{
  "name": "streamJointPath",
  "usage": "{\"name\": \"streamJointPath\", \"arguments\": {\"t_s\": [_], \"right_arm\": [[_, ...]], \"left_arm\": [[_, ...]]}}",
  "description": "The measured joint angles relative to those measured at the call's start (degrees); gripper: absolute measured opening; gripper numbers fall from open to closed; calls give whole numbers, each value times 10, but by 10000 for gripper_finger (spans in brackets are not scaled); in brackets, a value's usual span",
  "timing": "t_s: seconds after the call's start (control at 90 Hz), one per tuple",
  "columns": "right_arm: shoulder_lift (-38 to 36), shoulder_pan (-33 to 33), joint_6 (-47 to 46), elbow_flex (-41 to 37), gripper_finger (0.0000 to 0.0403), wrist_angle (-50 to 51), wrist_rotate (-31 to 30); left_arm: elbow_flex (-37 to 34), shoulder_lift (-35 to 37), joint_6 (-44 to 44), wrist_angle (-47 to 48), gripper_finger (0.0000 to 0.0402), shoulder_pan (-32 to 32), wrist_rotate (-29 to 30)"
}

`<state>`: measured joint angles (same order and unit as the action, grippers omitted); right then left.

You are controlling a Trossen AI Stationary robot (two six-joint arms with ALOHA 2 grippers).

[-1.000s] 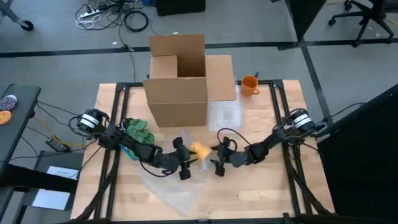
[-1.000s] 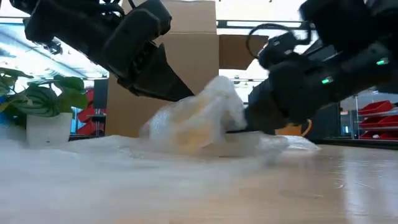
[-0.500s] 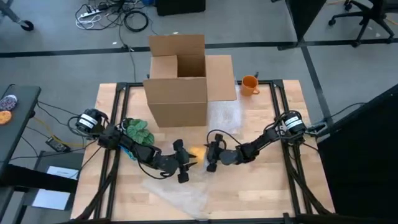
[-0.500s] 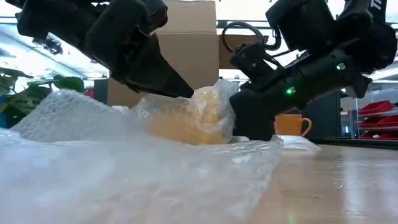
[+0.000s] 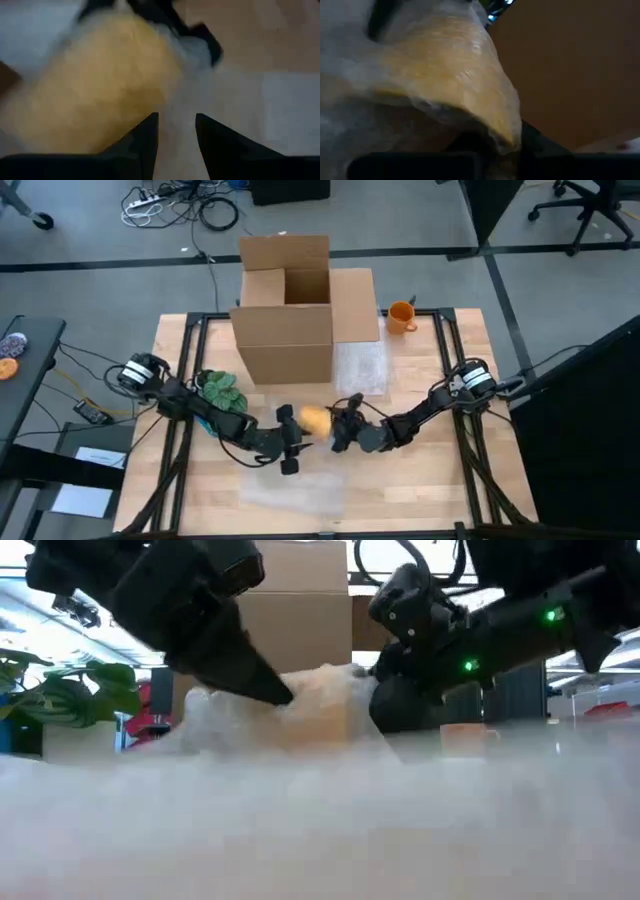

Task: Wrap mug
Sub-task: Wrap the yellow mug with the bubble wrap

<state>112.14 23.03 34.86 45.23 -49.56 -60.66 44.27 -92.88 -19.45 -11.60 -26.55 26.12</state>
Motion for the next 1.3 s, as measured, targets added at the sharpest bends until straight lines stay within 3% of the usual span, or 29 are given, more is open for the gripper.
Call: {"name": "streamJointPath", "arguments": {"t_s": [0.133,0.233,0.522,0.767,1.022,1.211,1.3], "right_arm": [[-4,0,129,0,16,-8,-51],[-4,0,253,0,15,-17,-55],[-3,7,589,-1,19,-12,33],[2,12,601,10,20,36,61],[2,-10,592,10,19,-9,50],[3,-29,577,10,19,-15,44],[3,-35,579,10,19,-15,46]], "left_arm": [[0,7,-48,49,117,-27,-15],[0,2,-84,71,117,-39,-7],[-80,-17,-190,68,117,-45,-16],[-131,-4,-246,51,117,-46,-20],[-99,31,-175,85,117,-45,-53],[-66,45,-74,65,117,-19,55],[-66,23,-42,21,117,13,58]]}}
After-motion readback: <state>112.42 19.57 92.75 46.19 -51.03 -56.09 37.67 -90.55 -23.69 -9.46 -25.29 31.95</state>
